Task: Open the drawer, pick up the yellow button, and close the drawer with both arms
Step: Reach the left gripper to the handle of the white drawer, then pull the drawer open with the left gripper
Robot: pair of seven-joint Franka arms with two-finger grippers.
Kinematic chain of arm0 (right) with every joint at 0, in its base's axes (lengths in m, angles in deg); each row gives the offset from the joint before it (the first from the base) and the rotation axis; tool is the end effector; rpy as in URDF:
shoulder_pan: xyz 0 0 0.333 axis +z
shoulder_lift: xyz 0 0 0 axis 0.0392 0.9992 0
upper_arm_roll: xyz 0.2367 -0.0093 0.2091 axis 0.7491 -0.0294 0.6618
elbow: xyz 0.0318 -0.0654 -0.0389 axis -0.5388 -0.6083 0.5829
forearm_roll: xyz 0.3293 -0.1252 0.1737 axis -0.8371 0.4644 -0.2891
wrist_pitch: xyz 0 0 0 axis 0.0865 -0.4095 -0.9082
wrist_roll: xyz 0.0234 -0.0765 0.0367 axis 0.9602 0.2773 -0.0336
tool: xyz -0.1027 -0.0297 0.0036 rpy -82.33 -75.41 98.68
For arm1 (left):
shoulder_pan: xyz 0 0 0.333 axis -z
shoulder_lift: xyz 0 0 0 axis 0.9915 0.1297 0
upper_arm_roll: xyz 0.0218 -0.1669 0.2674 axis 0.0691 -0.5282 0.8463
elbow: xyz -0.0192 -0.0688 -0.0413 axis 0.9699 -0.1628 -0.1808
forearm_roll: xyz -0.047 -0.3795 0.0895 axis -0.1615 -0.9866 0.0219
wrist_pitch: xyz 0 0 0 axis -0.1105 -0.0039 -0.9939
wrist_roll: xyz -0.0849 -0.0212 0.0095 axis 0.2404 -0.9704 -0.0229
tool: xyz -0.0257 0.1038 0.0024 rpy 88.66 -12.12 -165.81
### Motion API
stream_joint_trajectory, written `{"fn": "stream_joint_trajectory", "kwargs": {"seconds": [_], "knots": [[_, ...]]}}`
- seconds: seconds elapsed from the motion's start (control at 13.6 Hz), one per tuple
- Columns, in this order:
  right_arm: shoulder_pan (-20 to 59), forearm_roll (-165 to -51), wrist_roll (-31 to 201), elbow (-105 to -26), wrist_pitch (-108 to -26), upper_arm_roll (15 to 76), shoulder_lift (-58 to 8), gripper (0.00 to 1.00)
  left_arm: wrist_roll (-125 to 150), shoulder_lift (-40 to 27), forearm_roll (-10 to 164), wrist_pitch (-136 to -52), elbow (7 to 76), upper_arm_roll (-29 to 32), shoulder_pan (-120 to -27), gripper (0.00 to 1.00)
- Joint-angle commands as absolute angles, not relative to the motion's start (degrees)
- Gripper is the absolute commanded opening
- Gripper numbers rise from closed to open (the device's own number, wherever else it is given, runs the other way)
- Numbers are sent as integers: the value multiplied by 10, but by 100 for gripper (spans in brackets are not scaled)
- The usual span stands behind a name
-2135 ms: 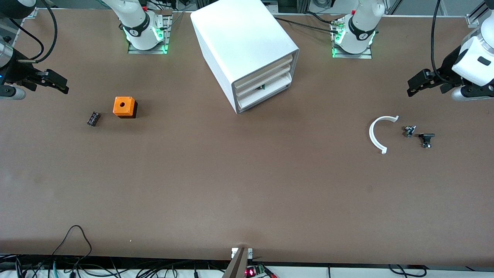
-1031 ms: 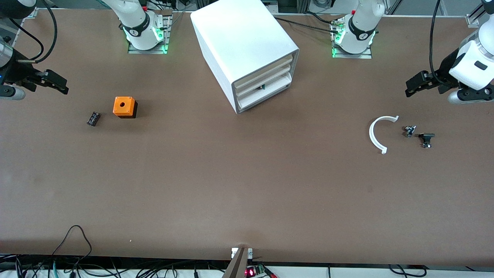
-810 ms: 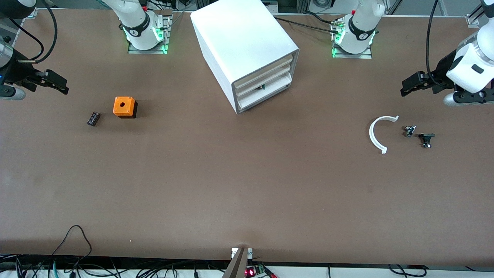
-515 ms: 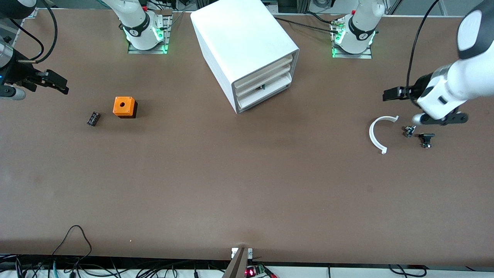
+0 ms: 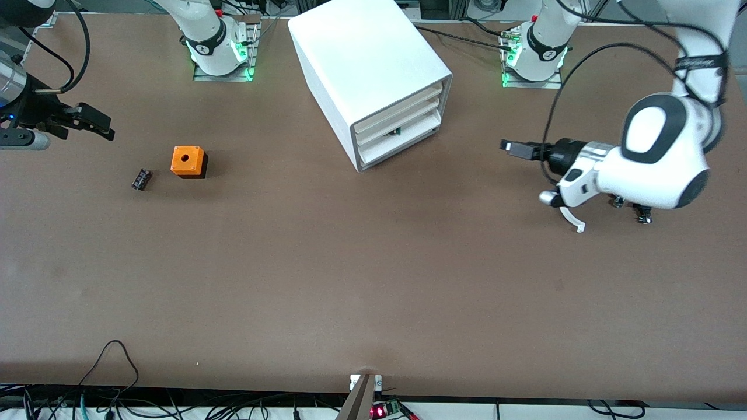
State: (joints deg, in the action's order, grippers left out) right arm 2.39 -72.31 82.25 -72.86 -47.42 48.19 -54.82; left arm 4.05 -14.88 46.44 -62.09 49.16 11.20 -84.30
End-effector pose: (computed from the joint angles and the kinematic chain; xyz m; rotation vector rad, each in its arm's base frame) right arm 0.5189 -0.0230 0.5550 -3.1063 0.0109 0.1221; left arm 0.5395 -0.1334 0.3479 2.3089 0.0398 -0.8608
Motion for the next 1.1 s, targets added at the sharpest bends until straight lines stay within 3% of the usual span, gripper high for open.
{"fn": "stream_joint_trajectory", "kwargs": {"seconds": [0.0, 0.29, 0.66, 0.81, 0.88, 0.96, 1.03], "knots": [[25, -742, 843, -728, -461, 481, -550, 100, -36, -150, 393, -679, 559, 51, -840, 100], [29, -737, 843, -726, -460, 500, -552, 100, -107, -154, 321, -761, 628, -35, -840, 99], [29, -736, 838, -726, -460, 509, -555, 100, -110, -152, 300, -767, 664, -78, -840, 98], [29, -735, 838, -725, -460, 525, -556, 100, -110, -152, 299, -767, 678, -86, -840, 90], [29, -735, 843, -725, -460, 534, -556, 100, -111, -154, 298, -771, 685, -87, -840, 73], [29, -735, 844, -722, -457, 543, -556, 100, -111, -154, 298, -775, 688, -88, -840, 44], [29, -735, 844, -717, -441, 548, -554, 100, -112, -152, 299, -777, 688, -90, -839, 1]]}}
